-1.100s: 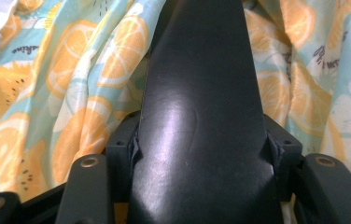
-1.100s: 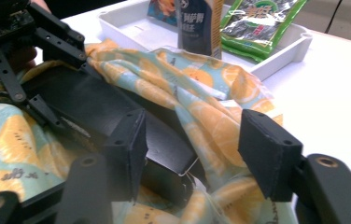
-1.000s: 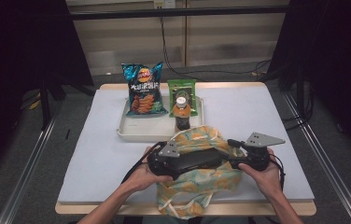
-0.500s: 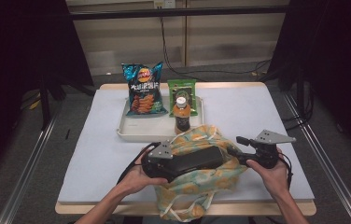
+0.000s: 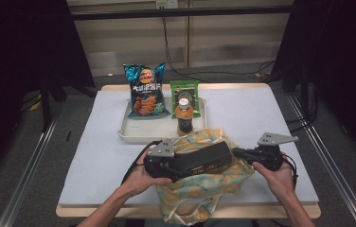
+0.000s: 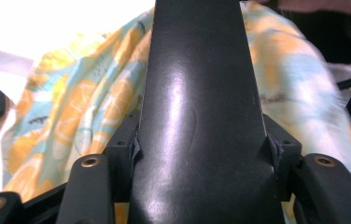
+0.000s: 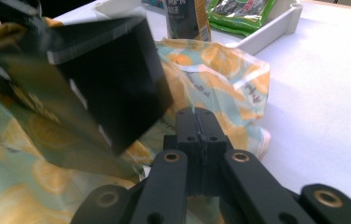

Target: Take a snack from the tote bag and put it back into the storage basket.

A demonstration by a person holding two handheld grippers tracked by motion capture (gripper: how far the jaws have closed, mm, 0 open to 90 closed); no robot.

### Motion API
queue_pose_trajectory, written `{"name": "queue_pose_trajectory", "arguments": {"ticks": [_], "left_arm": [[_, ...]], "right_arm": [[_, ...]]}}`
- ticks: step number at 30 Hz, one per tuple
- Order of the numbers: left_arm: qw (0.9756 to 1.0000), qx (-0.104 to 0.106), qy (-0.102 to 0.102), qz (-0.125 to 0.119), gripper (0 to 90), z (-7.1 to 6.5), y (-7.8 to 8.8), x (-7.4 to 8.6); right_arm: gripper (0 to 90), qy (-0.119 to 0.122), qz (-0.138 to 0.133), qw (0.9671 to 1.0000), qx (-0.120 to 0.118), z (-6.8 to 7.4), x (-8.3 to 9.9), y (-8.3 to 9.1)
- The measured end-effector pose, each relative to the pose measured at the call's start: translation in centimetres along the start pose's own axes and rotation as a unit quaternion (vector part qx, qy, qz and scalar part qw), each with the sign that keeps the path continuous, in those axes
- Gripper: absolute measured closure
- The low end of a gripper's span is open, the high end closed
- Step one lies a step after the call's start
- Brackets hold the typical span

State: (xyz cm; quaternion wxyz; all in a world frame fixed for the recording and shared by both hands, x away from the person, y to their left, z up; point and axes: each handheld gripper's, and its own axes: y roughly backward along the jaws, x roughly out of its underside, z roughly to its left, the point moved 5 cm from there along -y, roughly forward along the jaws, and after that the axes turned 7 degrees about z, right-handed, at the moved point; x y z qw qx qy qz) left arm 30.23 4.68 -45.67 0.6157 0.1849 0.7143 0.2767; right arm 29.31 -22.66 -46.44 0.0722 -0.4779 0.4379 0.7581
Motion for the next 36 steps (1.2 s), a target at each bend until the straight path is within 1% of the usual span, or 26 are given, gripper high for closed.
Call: {"name": "queue_pose_trajectory", "arguments": {"ticks": [2, 5, 6, 8, 9, 10, 12, 13, 15, 16, 17, 19, 20, 24, 25, 26, 27, 28, 29, 30, 31, 32, 33, 34, 35, 36], "left_arm": [[0.9999, 0.002, 0.006, -0.012, 43.2, 0.0, 0.0, -0.5], [0.9999, 0.005, 0.004, -0.015, 43.2, -0.1, -0.1, -0.9], [0.9998, 0.004, 0.005, -0.018, 43.2, -0.2, -0.2, -1.1], [0.9995, 0.012, 0.011, -0.027, 43.1, -0.2, -0.3, -1.4], [0.9994, 0.011, 0.011, -0.030, 43.1, -0.1, -0.3, -1.6], [0.9991, 0.011, 0.015, -0.038, 43.1, -0.1, -0.4, -1.9], [0.9991, 0.009, 0.016, -0.038, 43.1, -0.1, -0.4, -2.0], [0.9988, 0.013, 0.018, -0.044, 43.1, -0.1, -0.4, -2.3], [0.9986, 0.010, 0.019, -0.048, 43.1, 0.0, -0.4, -2.6], [0.9983, 0.010, 0.022, -0.052, 43.0, 0.1, -0.6, -2.8], [0.9983, 0.013, 0.023, -0.053, 43.0, 0.1, -0.7, -2.9], [0.9983, 0.017, 0.021, -0.052, 43.0, 0.0, -1.1, -3.3], [0.9985, 0.015, 0.021, -0.048, 42.9, 0.0, -1.2, -3.4], [0.9985, 0.014, 0.021, -0.049, 42.9, 0.0, -1.5, -3.8], [0.9985, 0.012, 0.022, -0.048, 42.9, -0.1, -1.5, -3.8], [0.9987, 0.003, 0.024, -0.046, 42.9, 0.0, -1.3, -3.9], [0.9986, 0.002, 0.024, -0.047, 42.9, 0.2, -1.2, -3.9], [0.9985, 0.001, 0.025, -0.048, 42.9, 0.3, -1.2, -3.9], [0.9984, 0.000, 0.028, -0.049, 42.9, 0.4, -1.0, -3.9], [0.9985, -0.002, 0.027, -0.047, 42.9, 0.6, -1.0, -3.8], [0.9987, -0.004, 0.027, -0.044, 42.9, 0.8, -1.0, -3.7], [0.9984, -0.007, 0.033, -0.044, 43.0, 1.2, -1.2, -3.7], [0.9984, -0.007, 0.033, -0.044, 43.0, 1.2, -1.2, -3.7], [0.9984, -0.008, 0.035, -0.043, 43.0, 1.5, -1.4, -3.6], [0.9985, -0.012, 0.036, -0.039, 43.0, 1.7, -1.5, -3.5], [0.9986, -0.013, 0.038, -0.035, 43.0, 1.9, -1.8, -3.4]], "right_arm": [[90.0, 0.000, 0.002, 1.0000, 0.000, 0.0, 0.1, 0.1], [90.0, 0.007, 0.010, 0.9999, 0.008, 0.1, 0.7, 0.7], [90.0, 0.009, 0.011, 0.9998, 0.016, 0.2, 0.9, 1.0], [90.0, 0.004, 0.005, 0.9998, 0.019, 0.1, 1.4, 1.8], [90.0, 0.006, 0.007, 0.9996, 0.025, 0.1, 2.1, 2.5], [90.0, 0.007, 0.008, 0.9996, 0.026, 0.1, 2.4, 2.6], [90.0, 0.007, 0.011, 0.9996, 0.027, 0.2, 2.7, 2.8], [90.0, 0.006, 0.013, 0.9996, 0.026, 0.2, 3.1, 2.8], [90.0, 0.004, 0.013, 0.9997, 0.022, 0.3, 3.6, 2.7], [90.0, 0.005, 0.013, 0.9997, 0.021, 0.4, 3.7, 2.6], [90.0, 0.012, 0.015, 0.9996, 0.019, 0.5, 3.6, 2.4], [90.0, 0.015, 0.009, 0.9997, 0.017, 0.8, 3.2, 2.3], [90.0, 0.019, 0.003, 0.9997, 0.013, 1.1, 2.7, 2.1], [90.0, 0.024, 0.001, 0.9997, 0.009, 1.4, 2.4, 1.8], [86.8, 0.024, -0.001, 0.9997, 0.007, 1.4, 2.4, 1.8], [82.1, 0.022, -0.005, 0.9997, 0.008, 1.4, 2.3, 1.9], [69.4, 0.018, -0.022, 0.9995, 0.011, 1.4, 2.0, 2.5], [69.4, 0.018, -0.022, 0.9995, 0.011, 1.4, 2.0, 2.5], [62.0, 0.013, -0.030, 0.9994, 0.012, 1.4, 1.8, 2.8], [60.4, 0.007, -0.042, 0.9991, 0.009, 1.5, 1.5, 3.3], [55.5, 0.012, -0.056, 0.9983, 0.006, 2.0, 1.0, 4.0], [54.8, 0.011, -0.064, 0.9979, 0.003, 2.4, 0.8, 4.2], [54.8, 0.011, -0.064, 0.9979, 0.003, 2.4, 0.8, 4.2], [52.5, 0.015, -0.069, 0.9974, -0.017, 3.4, 0.3, 4.2], [52.5, 0.015, -0.069, 0.9974, -0.017, 3.4, 0.3, 4.2], [51.1, 0.017, -0.071, 0.9971, -0.025, 3.9, 0.1, 4.1]]}}
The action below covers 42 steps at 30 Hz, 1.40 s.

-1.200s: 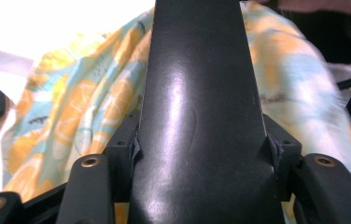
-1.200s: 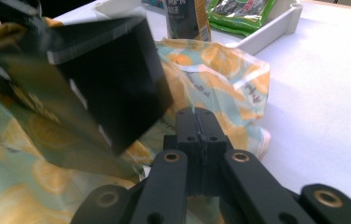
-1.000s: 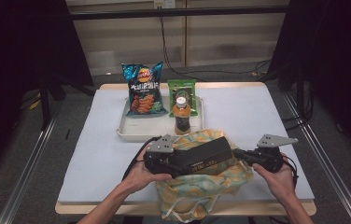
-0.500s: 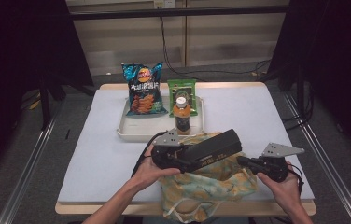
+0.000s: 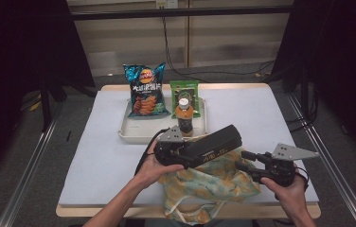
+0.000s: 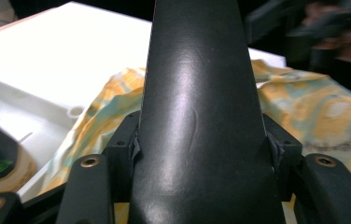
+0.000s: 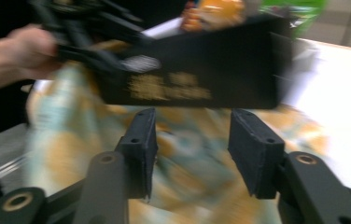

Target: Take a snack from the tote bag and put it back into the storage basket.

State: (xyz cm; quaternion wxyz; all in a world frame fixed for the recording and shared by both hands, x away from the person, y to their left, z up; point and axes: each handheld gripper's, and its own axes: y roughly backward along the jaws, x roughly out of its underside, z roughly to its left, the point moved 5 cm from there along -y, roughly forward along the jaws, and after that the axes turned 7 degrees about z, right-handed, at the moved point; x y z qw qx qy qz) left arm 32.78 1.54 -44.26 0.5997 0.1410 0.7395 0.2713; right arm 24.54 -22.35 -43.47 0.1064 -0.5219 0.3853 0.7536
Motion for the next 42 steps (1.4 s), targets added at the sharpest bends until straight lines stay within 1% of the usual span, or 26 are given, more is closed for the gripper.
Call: {"name": "queue_pose_trajectory", "arguments": {"ticks": [1, 4, 5, 6, 7, 8, 10, 12, 13, 16, 17, 19, 20, 22, 23, 25, 29, 32, 33, 34, 37, 38, 39, 40, 41, 42], "left_arm": [[1.0000, -0.003, -0.003, 0.006, 43.0, 0.1, -0.1, 0.1], [1.0000, -0.005, 0.003, 0.004, 43.0, 0.4, -0.4, 0.2], [0.9999, -0.008, 0.003, 0.006, 43.0, 0.5, -0.4, 0.2], [0.9999, -0.012, 0.002, 0.011, 43.0, 0.6, -0.4, 0.2], [0.9999, -0.010, 0.003, 0.006, 43.0, 0.6, -0.6, 0.2], [0.9999, -0.011, 0.007, 0.007, 43.0, 0.6, -0.6, 0.2], [0.9999, -0.014, 0.003, 0.009, 43.0, 0.8, -0.7, 0.3], [0.9998, -0.015, 0.005, 0.009, 43.0, 0.9, -0.7, 0.3], [0.9998, -0.018, 0.008, 0.006, 43.0, 1.0, -0.8, 0.2], [0.9997, -0.020, 0.010, 0.005, 43.0, 1.3, -0.9, 0.1], [0.9997, -0.019, 0.013, 0.002, 43.0, 1.3, -1.0, 0.0], [0.9997, -0.020, 0.012, 0.006, 43.0, 1.3, -1.1, 0.0], [0.9998, -0.019, 0.011, 0.004, 43.0, 1.2, -1.1, -0.1], [0.9998, -0.019, 0.008, 0.004, 43.0, 1.2, -1.2, -0.2], [0.9997, -0.024, 0.004, 0.007, 43.0, 1.2, -1.2, -0.3], [0.9994, -0.032, 0.004, 0.010, 43.0, 1.2, -1.3, -0.4], [0.9995, -0.030, 0.001, 0.009, 43.0, 1.0, -1.5, -0.7], [0.9994, -0.033, 0.001, 0.009, 43.0, 1.1, -1.6, -0.8], [0.9994, -0.033, 0.003, 0.010, 43.0, 1.1, -1.6, -0.8], [0.9995, -0.031, 0.003, 0.008, 43.0, 1.0, -1.5, -0.9], [0.9998, -0.018, 0.009, -0.006, 43.0, 0.8, -1.3, -1.4], [0.9998, -0.014, 0.011, -0.014, 43.0, 0.7, -1.2, -1.7], [0.9997, -0.013, 0.008, -0.020, 42.9, 0.4, -1.0, -2.1], [0.9997, -0.013, 0.008, -0.020, 42.9, 0.4, -1.0, -2.1], [0.9996, -0.006, 0.009, -0.027, 42.9, 0.2, -0.7, -2.6], [0.9996, -0.006, 0.009, -0.027, 42.9, 0.2, -0.7, -2.6]], "right_arm": [[49.1, 0.000, 0.002, 0.9999, -0.015, 0.7, -0.1, -0.4], [44.9, 0.009, 0.011, 0.9986, -0.050, 2.5, -0.3, -1.5], [42.5, 0.011, 0.014, 0.9972, -0.073, 3.7, -0.5, -2.2], [42.5, 0.011, 0.014, 0.9972, -0.073, 3.7, -0.5, -2.2], [41.8, 0.011, 0.015, 0.9963, -0.084, 4.2, -0.6, -2.5], [40.5, 0.015, 0.019, 0.9955, -0.092, 4.7, -0.6, -2.8], [39.2, 0.016, 0.027, 0.9935, -0.109, 5.6, -0.5, -3.6], [39.0, 0.020, 0.027, 0.9933, -0.111, 5.7, -0.5, -3.6], [37.9, 0.028, 0.029, 0.9924, -0.116, 6.1, -0.7, -3.7], [37.9, 0.028, 0.033, 0.9917, -0.121, 6.3, -0.6, -4.0], [38.2, 0.028, 0.035, 0.9911, -0.125, 6.4, -0.4, -4.2], [39.0, 0.028, 0.041, 0.9904, -0.129, 6.6, -0.1, -4.5], [39.4, 0.032, 0.039, 0.9905, -0.128, 6.8, -0.1, -4.5], [39.5, 0.033, 0.037, 0.9904, -0.129, 6.9, -0.2, -4.4], [39.9, 0.033, 0.034, 0.9905, -0.130, 6.9, -0.3, -4.2], [40.5, 0.032, 0.026, 0.9901, -0.134, 7.1, -0.5, -3.8], [40.4, 0.034, 0.023, 0.9899, -0.136, 7.4, -0.6, -3.6], [39.4, 0.033, 0.036, 0.9890, -0.140, 7.5, -0.1, -4.1], [39.4, 0.031, 0.043, 0.9881, -0.145, 7.5, 0.2, -4.4], [40.4, 0.033, 0.046, 0.9880, -0.144, 7.6, 0.3, -4.6], [41.2, 0.047, 0.060, 0.9878, -0.136, 7.9, 0.4, -5.3], [41.8, 0.049, 0.065, 0.9877, -0.134, 7.8, 0.5, -5.7], [41.5, 0.049, 0.078, 0.9873, -0.129, 7.6, 1.1, -6.6], [41.5, 0.049, 0.078, 0.9873, -0.129, 7.6, 1.1, -6.6], [41.9, 0.050, 0.092, 0.9872, -0.120, 7.4, 1.6, -7.3], [41.9, 0.050, 0.092, 0.9872, -0.120, 7.4, 1.6, -7.3]]}}
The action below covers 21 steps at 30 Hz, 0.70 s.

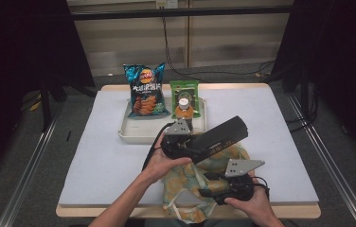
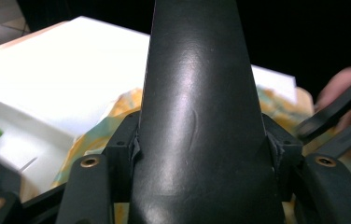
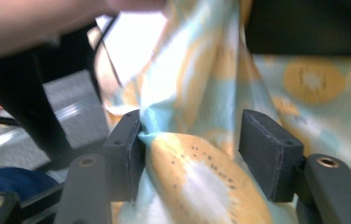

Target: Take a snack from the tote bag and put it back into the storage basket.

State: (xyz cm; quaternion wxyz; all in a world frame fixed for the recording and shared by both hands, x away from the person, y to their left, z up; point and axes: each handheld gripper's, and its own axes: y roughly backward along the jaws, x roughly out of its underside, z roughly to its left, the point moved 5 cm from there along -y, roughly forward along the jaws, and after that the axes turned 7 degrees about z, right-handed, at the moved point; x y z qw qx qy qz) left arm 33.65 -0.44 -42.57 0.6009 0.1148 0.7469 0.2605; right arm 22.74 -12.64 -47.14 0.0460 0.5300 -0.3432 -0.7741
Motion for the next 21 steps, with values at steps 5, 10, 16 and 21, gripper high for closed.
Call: {"name": "queue_pose_trajectory", "arguments": {"ticks": [5, 10, 16, 21], "left_arm": [[0.9999, 0.005, -0.001, -0.011, 42.9, -0.2, 0.5, -0.9], [0.9997, 0.016, -0.001, -0.017, 42.8, -0.5, 0.8, -1.5], [0.9989, 0.024, 0.008, -0.039, 42.9, -0.6, 1.6, -2.4], [0.9980, 0.031, 0.005, -0.055, 42.9, -0.7, 2.6, -3.6]], "right_arm": [[46.3, 0.005, 0.030, 0.9995, 0.010, -0.6, 1.2, -1.4], [72.1, 0.015, 0.060, 0.9979, 0.020, -0.9, 2.1, -2.3], [90.0, 0.015, 0.064, 0.9974, 0.031, -1.3, 2.1, -2.2], [90.0, 0.017, 0.077, 0.9961, 0.039, -1.7, 2.4, -2.1]]}}
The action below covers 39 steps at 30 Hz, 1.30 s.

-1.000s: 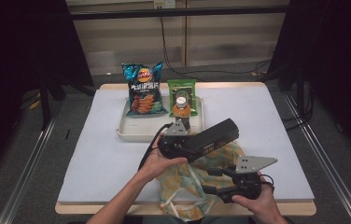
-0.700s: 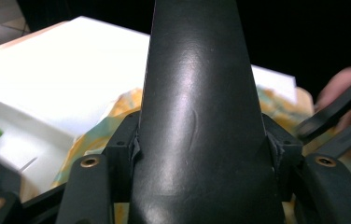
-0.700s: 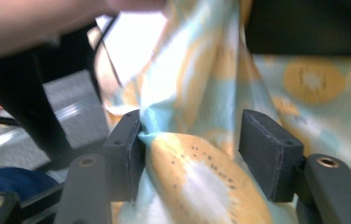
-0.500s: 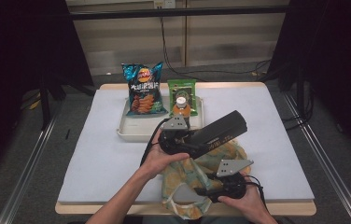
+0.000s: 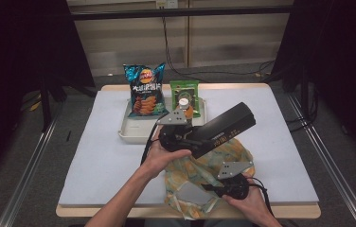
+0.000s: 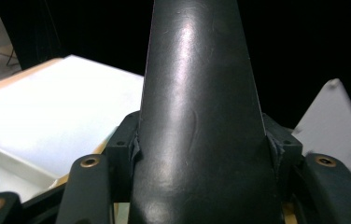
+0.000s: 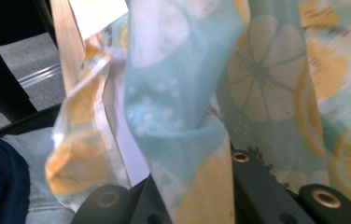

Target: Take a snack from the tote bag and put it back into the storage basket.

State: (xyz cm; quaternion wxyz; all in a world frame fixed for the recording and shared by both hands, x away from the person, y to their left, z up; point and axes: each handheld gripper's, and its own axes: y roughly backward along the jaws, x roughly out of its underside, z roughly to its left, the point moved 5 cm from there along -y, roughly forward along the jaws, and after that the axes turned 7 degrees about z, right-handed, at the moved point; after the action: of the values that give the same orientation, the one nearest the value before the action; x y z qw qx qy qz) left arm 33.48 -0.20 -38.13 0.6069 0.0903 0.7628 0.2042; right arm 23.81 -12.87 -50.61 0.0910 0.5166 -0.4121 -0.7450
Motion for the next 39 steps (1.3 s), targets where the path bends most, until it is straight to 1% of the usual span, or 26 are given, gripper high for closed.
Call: {"name": "queue_pose_trajectory", "arguments": {"ticks": [2, 3, 4, 7, 8, 9, 12, 15, 16, 18, 19, 21, 22, 25, 27, 28, 29, 30, 31, 32, 34, 35, 36, 37, 38, 39], "left_arm": [[1.0000, 0.002, -0.004, -0.004, 42.9, -0.1, 0.5, -0.4], [0.9999, 0.000, -0.010, -0.001, 42.9, -0.2, 0.7, -0.4], [0.9999, -0.001, -0.012, 0.005, 42.9, -0.2, 0.9, -0.4], [0.9997, -0.002, -0.020, 0.011, 42.9, -0.4, 1.3, -0.2], [0.9997, -0.001, -0.020, 0.010, 42.9, -0.4, 1.5, -0.2], [0.9997, -0.003, -0.022, 0.009, 42.9, -0.4, 1.7, -0.2], [0.9998, -0.003, -0.020, 0.005, 42.9, -0.2, 2.5, -0.4], [0.9993, -0.014, -0.032, 0.011, 42.9, -0.1, 3.1, -0.4], [0.9993, -0.010, -0.033, 0.013, 42.9, -0.1, 3.3, -0.3], [0.9991, -0.014, -0.035, 0.018, 42.9, 0.1, 3.6, 0.0], [0.9989, -0.016, -0.037, 0.022, 42.9, 0.2, 3.8, 0.2], [0.9983, -0.019, -0.043, 0.035, 43.0, 0.4, 4.1, 0.7], [0.9982, -0.019, -0.042, 0.038, 43.0, 0.5, 4.2, 1.0], [0.9977, -0.026, -0.041, 0.048, 42.9, 0.8, 4.9, 1.9], [0.9979, -0.028, -0.035, 0.046, 43.0, 1.1, 5.2, 2.3], [0.9977, -0.032, -0.035, 0.048, 42.9, 1.3, 5.5, 2.5], [0.9975, -0.035, -0.033, 0.051, 42.9, 1.5, 5.7, 2.6], [0.9974, -0.036, -0.032, 0.053, 42.9, 1.6, 5.9, 2.8], [0.9972, -0.038, -0.032, 0.055, 43.0, 1.7, 6.1, 2.9], [0.9972, -0.036, -0.032, 0.057, 42.9, 1.9, 6.4, 3.0], [0.9971, -0.044, -0.027, 0.055, 42.9, 2.3, 6.8, 3.1], [0.9967, -0.048, -0.027, 0.059, 42.9, 2.6, 7.1, 3.2], [0.9967, -0.048, -0.027, 0.059, 42.9, 2.6, 7.1, 3.2], [0.9968, -0.047, -0.026, 0.060, 42.9, 2.6, 7.2, 3.2], [0.9969, -0.047, -0.023, 0.059, 42.9, 2.7, 7.3, 3.3], [0.9965, -0.049, -0.027, 0.062, 42.9, 2.8, 7.5, 3.4]], "right_arm": [[90.0, -0.002, 0.002, 1.0000, 0.000, -0.2, 0.2, -0.1], [90.0, -0.003, 0.003, 1.0000, 0.002, -0.3, 0.3, -0.1], [90.0, -0.007, 0.001, 1.0000, 0.006, -0.4, 0.3, 0.1], [90.0, -0.013, -0.003, 0.9998, 0.012, -0.7, 0.5, 0.6], [90.0, -0.015, -0.001, 0.9998, 0.015, -0.8, 0.7, 1.0], [90.0, -0.021, -0.004, 0.9995, 0.025, -1.1, 1.1, 1.7], [89.9, -0.029, -0.004, 0.9990, 0.034, -1.5, 1.6, 2.3], [89.8, -0.044, -0.015, 0.9978, 0.047, -2.3, 2.0, 3.3], [89.6, -0.049, -0.018, 0.9971, 0.055, -2.6, 2.1, 3.7], [88.4, -0.056, -0.024, 0.9966, 0.055, -3.0, 2.4, 4.3], [87.1, -0.059, -0.022, 0.9967, 0.052, -3.0, 2.5, 4.4], [85.8, -0.062, -0.022, 0.9964, 0.053, -3.0, 2.9, 4.7], [85.4, -0.062, -0.024, 0.9965, 0.050, -2.9, 3.0, 4.9], [81.6, -0.062, -0.035, 0.9959, 0.055, -2.5, 3.1, 5.8], [77.0, -0.061, -0.045, 0.9956, 0.056, -2.5, 3.1, 6.3], [67.1, -0.063, -0.057, 0.9949, 0.055, -2.6, 2.9, 6.6], [64.4, -0.064, -0.061, 0.9947, 0.053, -2.6, 2.9, 6.7], [64.4, -0.064, -0.061, 0.9947, 0.053, -2.6, 2.9, 6.7], [59.6, -0.063, -0.065, 0.9947, 0.049, -2.5, 2.7, 6.7], [54.1, -0.062, -0.067, 0.9946, 0.049, -2.4, 2.7, 6.8], [42.1, -0.059, -0.079, 0.9937, 0.053, -2.2, 2.3, 7.0], [31.3, -0.058, -0.093, 0.9923, 0.059, -2.1, 1.9, 7.4], [31.3, -0.058, -0.093, 0.9923, 0.059, -2.1, 1.9, 7.4], [24.7, -0.060, -0.107, 0.9908, 0.058, -1.9, 1.5, 7.8], [24.7, -0.060, -0.107, 0.9908, 0.058, -1.9, 1.5, 7.8], [20.7, -0.062, -0.116, 0.9895, 0.061, -1.9, 1.3, 8.1]]}}
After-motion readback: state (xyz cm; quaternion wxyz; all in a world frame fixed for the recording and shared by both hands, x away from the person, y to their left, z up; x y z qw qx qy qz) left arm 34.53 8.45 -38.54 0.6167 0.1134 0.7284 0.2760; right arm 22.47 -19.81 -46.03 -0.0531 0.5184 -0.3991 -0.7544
